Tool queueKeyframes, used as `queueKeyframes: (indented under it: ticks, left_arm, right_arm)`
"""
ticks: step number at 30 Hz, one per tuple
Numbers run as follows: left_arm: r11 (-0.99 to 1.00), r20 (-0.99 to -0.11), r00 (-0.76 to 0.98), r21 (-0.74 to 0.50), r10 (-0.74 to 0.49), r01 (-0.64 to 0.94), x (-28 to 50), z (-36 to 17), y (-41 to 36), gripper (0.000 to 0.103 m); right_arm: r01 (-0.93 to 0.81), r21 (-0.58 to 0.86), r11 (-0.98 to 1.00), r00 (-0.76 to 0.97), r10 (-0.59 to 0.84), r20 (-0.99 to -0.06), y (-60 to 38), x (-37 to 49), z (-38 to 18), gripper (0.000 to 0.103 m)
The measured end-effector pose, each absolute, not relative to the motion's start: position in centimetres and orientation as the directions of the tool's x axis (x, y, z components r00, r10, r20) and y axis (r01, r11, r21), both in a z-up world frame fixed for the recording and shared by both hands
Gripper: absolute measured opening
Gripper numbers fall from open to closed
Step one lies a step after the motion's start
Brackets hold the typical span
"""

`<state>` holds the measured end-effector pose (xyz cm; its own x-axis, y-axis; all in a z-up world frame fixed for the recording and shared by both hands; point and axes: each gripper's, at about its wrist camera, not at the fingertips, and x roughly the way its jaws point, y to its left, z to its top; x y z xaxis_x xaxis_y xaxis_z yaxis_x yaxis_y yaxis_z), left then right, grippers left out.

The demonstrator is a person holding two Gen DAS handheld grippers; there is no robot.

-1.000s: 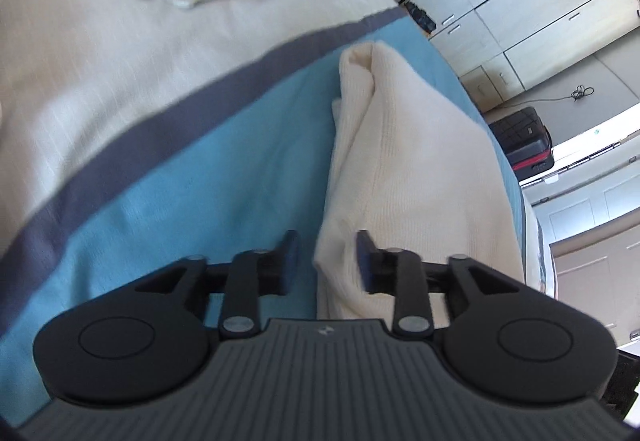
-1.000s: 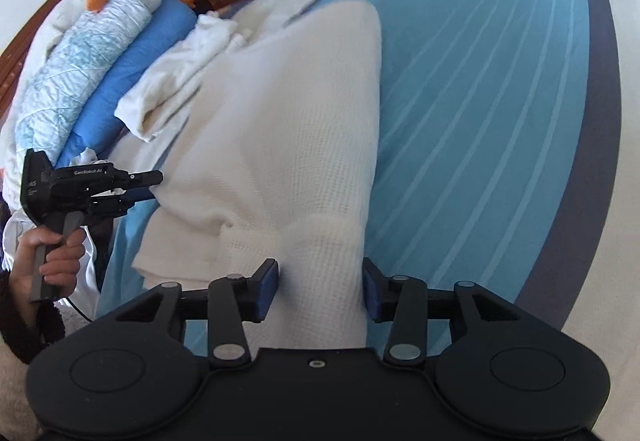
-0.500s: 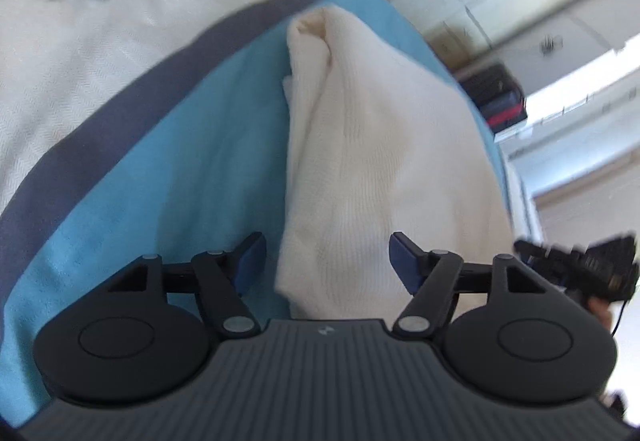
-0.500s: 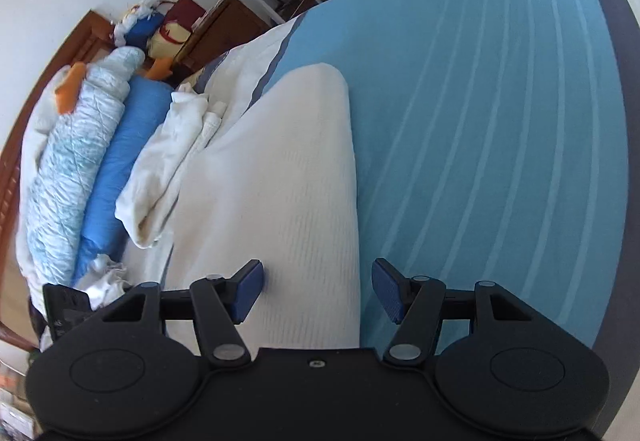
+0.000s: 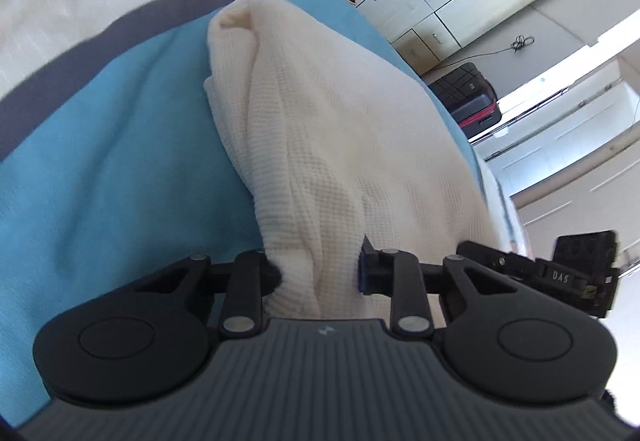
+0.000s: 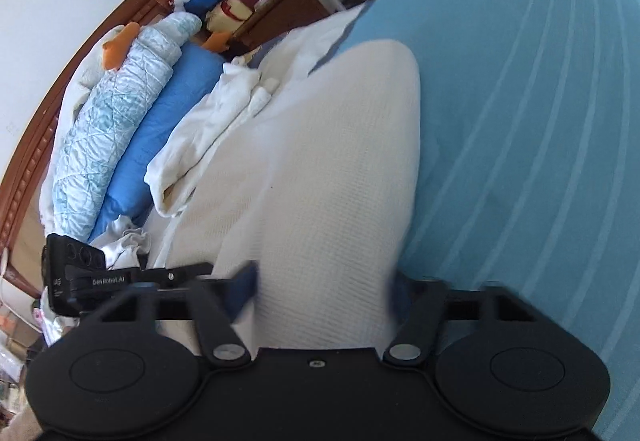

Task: Fold clothes

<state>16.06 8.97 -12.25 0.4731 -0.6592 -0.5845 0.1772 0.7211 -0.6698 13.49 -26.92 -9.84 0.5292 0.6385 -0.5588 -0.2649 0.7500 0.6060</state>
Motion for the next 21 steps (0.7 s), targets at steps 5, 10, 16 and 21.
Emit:
queueKeyframes:
  ticks: [5, 10, 16, 21]
  left_arm:
    - [0.677, -0.516, 0.486, -0.694, -0.706, 0.246, 14.3, -9.0, 7.9, 0.024]
    - [0.759, -0.638, 0.430, -0.615, -0.638, 0.213, 13.9, -10.3, 6.8, 0.032]
    - [0.793, -0.691, 0.398, -0.573, -0.603, 0.207, 14.4, -11.3, 6.2, 0.062]
    - [0.790, -0.682, 0.407, -0.572, -0.607, 0.221, 13.9, -11.6, 5.8, 0.032]
  right_arm:
    - [-0.456, 0.465, 0.759, 0.557, 0.650, -0.517, -24.7, 11.2, -4.7, 0.037]
    - [-0.467, 0.367, 0.805, 0.547, 0.588, -0.596, -23.8, 10.3, -3.6, 0.047]
    - [-0.217, 0.546, 0.809, 0.501, 0.572, -0.649, -29.4, 11.1, -7.9, 0.059]
    - [-0.222, 0.619, 0.753, 0.454, 0.642, -0.618, -29.8, 10.4, -9.4, 0.077]
